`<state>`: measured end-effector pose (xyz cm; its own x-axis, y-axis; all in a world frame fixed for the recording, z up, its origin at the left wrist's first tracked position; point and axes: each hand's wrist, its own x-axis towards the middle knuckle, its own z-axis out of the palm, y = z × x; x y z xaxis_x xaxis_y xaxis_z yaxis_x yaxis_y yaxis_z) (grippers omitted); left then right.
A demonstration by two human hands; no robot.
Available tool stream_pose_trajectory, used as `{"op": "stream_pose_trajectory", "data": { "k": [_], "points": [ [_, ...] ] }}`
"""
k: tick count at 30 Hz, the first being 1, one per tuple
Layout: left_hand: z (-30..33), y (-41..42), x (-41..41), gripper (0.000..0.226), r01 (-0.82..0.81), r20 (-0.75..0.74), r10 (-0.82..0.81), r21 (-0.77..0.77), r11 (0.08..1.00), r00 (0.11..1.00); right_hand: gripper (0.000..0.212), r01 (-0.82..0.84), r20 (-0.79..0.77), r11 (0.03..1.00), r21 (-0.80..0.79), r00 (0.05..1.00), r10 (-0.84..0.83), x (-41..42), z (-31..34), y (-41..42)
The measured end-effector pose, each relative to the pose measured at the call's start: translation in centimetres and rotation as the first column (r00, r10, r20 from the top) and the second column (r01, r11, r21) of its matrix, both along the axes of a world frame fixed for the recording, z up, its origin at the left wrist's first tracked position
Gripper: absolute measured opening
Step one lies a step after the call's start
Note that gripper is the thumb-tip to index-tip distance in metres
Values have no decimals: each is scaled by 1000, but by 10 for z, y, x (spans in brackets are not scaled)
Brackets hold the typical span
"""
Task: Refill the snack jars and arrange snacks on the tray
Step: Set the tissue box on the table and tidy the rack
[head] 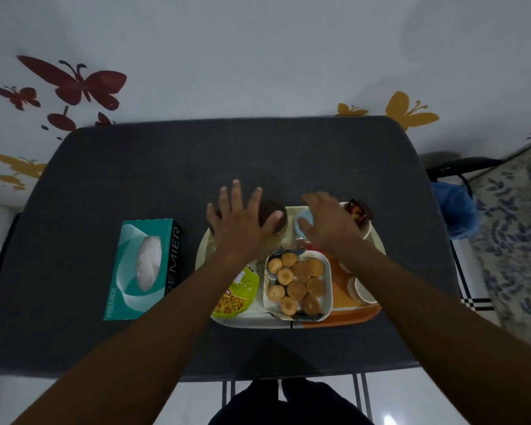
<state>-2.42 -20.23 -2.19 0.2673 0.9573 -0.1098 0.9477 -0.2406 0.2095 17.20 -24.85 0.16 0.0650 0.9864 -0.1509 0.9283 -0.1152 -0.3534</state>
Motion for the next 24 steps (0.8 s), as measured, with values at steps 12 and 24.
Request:
{"op": "stream_pose_trajectory", "data": {
  "k": [12, 24],
  "points": [
    [-32, -3, 3, 84, 187, -193, -182, 9, 982, 964, 67, -83, 106, 955, -286, 987, 117, -5, -27, 25],
    [-27, -50, -47, 25, 395, 100, -472, 414, 820, 876, 11, -386, 189, 915, 115, 913, 361, -54, -55, -46]
  ]
}}
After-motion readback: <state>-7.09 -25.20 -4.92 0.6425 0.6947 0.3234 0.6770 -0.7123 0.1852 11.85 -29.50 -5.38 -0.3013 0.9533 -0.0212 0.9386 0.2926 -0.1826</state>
